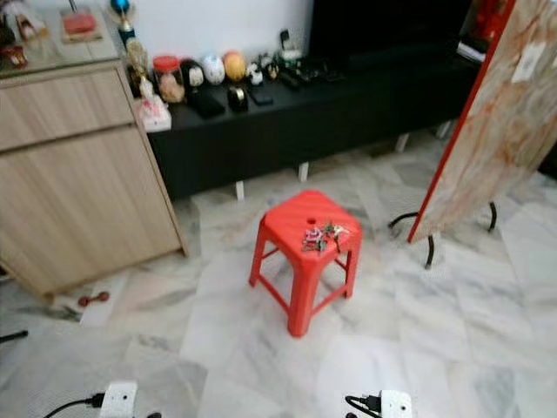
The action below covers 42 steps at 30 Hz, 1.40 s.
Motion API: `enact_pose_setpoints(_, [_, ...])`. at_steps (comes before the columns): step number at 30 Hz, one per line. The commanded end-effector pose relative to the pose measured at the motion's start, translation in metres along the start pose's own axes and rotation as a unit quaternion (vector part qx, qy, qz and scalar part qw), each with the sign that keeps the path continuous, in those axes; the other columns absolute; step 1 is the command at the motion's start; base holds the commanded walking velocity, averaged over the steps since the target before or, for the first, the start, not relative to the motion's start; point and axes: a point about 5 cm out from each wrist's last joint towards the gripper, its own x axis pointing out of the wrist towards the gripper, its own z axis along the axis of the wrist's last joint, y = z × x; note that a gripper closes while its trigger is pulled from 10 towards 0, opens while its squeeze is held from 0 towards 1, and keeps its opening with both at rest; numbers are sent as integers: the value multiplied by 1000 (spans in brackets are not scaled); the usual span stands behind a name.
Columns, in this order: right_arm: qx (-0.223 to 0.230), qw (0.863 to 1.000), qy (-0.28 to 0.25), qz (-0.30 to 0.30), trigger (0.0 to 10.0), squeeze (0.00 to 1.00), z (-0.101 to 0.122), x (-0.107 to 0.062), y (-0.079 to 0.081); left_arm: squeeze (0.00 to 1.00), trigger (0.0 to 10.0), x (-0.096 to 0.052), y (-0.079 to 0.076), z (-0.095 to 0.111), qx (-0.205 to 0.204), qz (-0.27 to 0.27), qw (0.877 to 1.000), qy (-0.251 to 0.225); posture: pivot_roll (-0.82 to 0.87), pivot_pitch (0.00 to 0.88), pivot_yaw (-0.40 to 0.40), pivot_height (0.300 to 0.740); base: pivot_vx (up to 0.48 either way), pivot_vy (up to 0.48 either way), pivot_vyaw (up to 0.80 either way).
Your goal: Hang keys on a hook
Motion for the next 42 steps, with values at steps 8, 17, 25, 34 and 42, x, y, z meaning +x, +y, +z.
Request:
enact_pose_setpoints(8, [16,1000,-3,-1,10000,0,1,1,2,0,10000,-1,4,-3,-9,4,1000,10,54,0,-27,740,354,0,-264])
enact_pose_setpoints(17, [10,1000,-3,3,10000,0,2,1,2,0,10000,-1,4,-3,-10,4,1000,9,51,0,-26,740,358,0,-783])
enact_pose_setpoints(25, [9,1000,-7,0,10000,0,3,1,1,0,10000,0,3,-3,-12,1,1000,8,47,0,-30,740,357,0,-77])
enact_pose_setpoints(34, [10,1000,-9,-2,10000,0,4,1,1,0,10000,0,3,-2,-12,0,1000,9,46,0,-29,740,357,0,0])
enact_pose_setpoints(42, [13,1000,-17,-4,10000,0,5,1,0,0,10000,0,3,-3,-11,2,1000,10,42,0,-32,740,235,0,0])
